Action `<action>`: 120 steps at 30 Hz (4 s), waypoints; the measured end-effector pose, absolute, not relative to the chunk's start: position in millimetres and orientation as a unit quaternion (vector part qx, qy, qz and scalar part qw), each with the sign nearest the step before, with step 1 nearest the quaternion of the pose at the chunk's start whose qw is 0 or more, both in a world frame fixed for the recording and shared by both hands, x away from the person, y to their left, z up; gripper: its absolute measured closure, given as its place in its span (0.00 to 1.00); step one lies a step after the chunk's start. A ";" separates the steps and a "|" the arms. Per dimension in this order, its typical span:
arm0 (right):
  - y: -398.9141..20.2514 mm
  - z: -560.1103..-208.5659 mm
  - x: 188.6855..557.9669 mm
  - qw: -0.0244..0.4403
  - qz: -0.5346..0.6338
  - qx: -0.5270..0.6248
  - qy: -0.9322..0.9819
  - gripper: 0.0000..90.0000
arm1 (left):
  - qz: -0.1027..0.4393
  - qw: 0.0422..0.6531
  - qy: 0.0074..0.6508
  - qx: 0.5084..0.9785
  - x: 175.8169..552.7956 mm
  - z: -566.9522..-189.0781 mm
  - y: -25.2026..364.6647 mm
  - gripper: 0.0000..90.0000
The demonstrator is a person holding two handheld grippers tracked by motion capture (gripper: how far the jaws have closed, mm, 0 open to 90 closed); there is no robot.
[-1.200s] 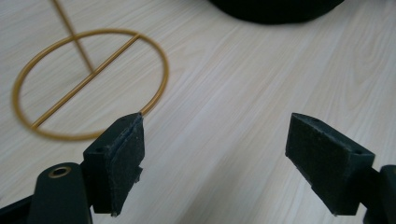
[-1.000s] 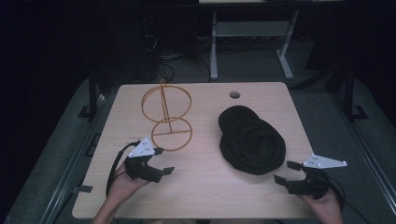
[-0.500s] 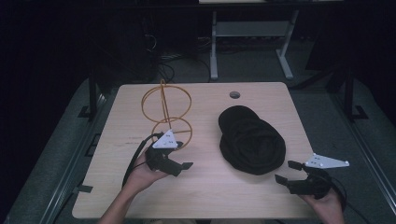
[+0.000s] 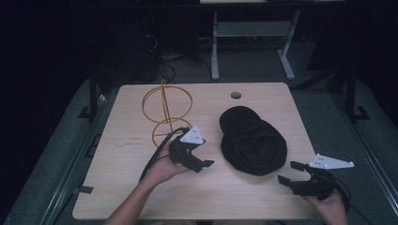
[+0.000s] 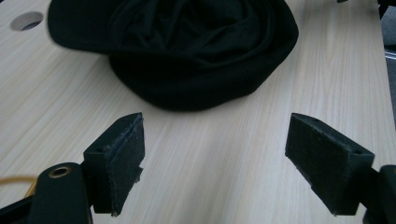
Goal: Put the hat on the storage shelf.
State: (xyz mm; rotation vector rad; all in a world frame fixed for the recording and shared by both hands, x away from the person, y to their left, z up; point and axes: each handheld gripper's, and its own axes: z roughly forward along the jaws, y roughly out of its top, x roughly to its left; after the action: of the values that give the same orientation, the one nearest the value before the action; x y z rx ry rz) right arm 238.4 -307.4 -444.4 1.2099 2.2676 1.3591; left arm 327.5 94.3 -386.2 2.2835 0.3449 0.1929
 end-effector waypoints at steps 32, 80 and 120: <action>-310.1 -443.7 237.3 0.112 0.465 0.411 0.776 0.19 | 0.004 0.358 0.051 0.932 353.1 -403.9 -9.1 0.25; -310.9 -443.3 237.1 0.113 0.468 0.410 0.775 0.19 | -0.003 0.273 0.012 0.962 360.4 -450.4 -46.2 0.62; -310.6 -444.4 237.1 0.121 0.472 0.415 0.768 0.19 | -0.046 0.317 -0.015 0.947 344.0 -424.6 -59.2 0.90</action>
State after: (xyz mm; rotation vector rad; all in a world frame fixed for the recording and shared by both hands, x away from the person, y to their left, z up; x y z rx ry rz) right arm 237.1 -310.6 -444.4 1.2125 2.2431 1.3782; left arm 344.0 -59.2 -424.6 2.4922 -0.0382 -0.1208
